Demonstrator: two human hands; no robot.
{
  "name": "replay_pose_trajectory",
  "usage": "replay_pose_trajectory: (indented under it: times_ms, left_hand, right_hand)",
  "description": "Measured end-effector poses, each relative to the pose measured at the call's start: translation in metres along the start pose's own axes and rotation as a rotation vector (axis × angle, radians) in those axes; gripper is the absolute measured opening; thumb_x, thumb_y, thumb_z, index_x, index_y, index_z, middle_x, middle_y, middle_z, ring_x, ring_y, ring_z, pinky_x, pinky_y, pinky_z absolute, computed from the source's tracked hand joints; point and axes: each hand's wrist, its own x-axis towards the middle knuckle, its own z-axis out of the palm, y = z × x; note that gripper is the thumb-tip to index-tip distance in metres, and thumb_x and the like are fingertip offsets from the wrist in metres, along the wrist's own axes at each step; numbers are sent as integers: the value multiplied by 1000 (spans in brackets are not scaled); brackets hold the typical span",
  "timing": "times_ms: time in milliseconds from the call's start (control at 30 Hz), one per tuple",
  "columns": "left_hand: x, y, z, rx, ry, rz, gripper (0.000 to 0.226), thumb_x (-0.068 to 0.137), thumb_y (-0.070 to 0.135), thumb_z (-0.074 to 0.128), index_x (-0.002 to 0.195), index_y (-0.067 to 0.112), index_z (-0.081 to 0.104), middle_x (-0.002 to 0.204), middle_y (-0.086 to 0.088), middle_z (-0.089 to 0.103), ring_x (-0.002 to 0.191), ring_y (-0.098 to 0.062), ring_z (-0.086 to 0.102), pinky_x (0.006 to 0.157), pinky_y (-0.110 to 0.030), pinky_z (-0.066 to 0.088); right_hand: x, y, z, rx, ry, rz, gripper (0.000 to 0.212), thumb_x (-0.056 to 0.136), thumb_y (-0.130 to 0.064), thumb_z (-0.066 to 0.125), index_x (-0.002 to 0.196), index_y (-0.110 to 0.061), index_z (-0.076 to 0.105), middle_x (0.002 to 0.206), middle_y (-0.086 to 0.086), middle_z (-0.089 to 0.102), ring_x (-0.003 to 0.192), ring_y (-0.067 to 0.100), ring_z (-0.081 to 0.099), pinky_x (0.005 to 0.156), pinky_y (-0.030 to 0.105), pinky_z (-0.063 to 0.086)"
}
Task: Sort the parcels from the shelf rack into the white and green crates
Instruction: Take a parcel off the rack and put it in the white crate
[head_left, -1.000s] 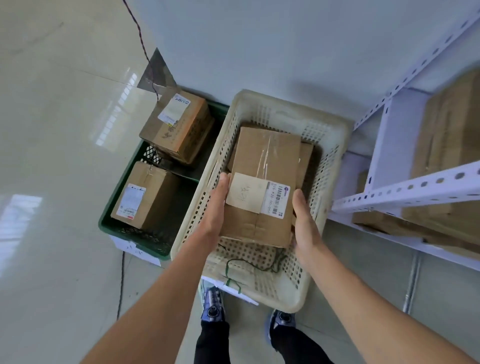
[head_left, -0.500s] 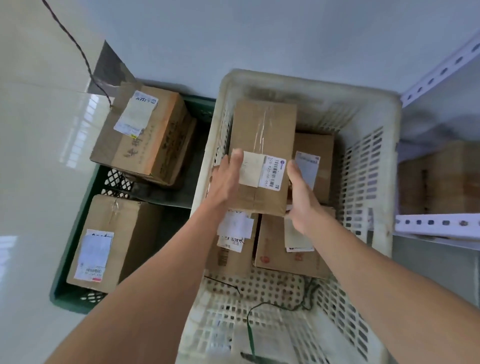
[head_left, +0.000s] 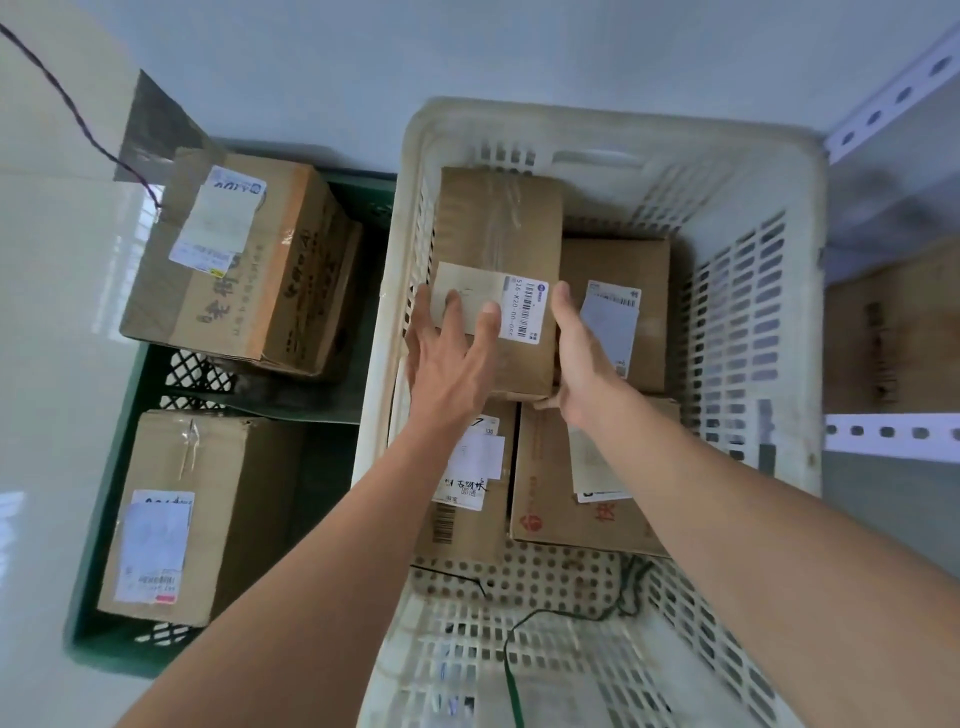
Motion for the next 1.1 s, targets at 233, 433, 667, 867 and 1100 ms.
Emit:
replay_pose_trajectory:
  times_ms: [233,433,667,867,1100]
  left_hand:
    - [-6,-13,13,380,-31,118,63,114,49,22,170,20,26,181,-12,-5,165,-32,-20,132,-56,-4]
    - [0,-3,5,498,-89,106,66,106,34,4,164,14,26,177,-24,12,165,-42,-14,132,-61,2]
    - [-1,-2,5,479,-100,53,84,107,55,49,171,14,13,181,-13,-5,165,-32,-20,132,-55,-2]
    - [4,-12,18,523,-67,47,114,94,71,63,172,18,1,180,-9,-17,165,-30,-22,132,-54,-3]
    - [3,-7,21,552,-53,26,112,95,70,64,172,17,3,180,-10,-14,166,-34,-17,132,-56,3]
  right_hand:
    - [1,7,1,72,24,-5,60,98,-82,33,121,-43,73,105,-11,79,110,23,70,103,57,47]
    - [-4,6,-8,71,-23,-33,52,100,-79,34,125,-49,69,119,-12,77,119,21,69,96,56,56]
    - [8,29,-37,-582,156,-83,50,109,-20,40,158,-14,43,157,13,45,132,32,51,108,52,49]
    - [6,55,-45,-1105,72,-172,44,106,-21,46,146,-11,62,153,12,53,143,35,47,114,42,42]
    - [0,76,-56,-1225,89,-225,51,103,-17,51,154,-15,53,151,14,54,144,37,44,116,42,38]
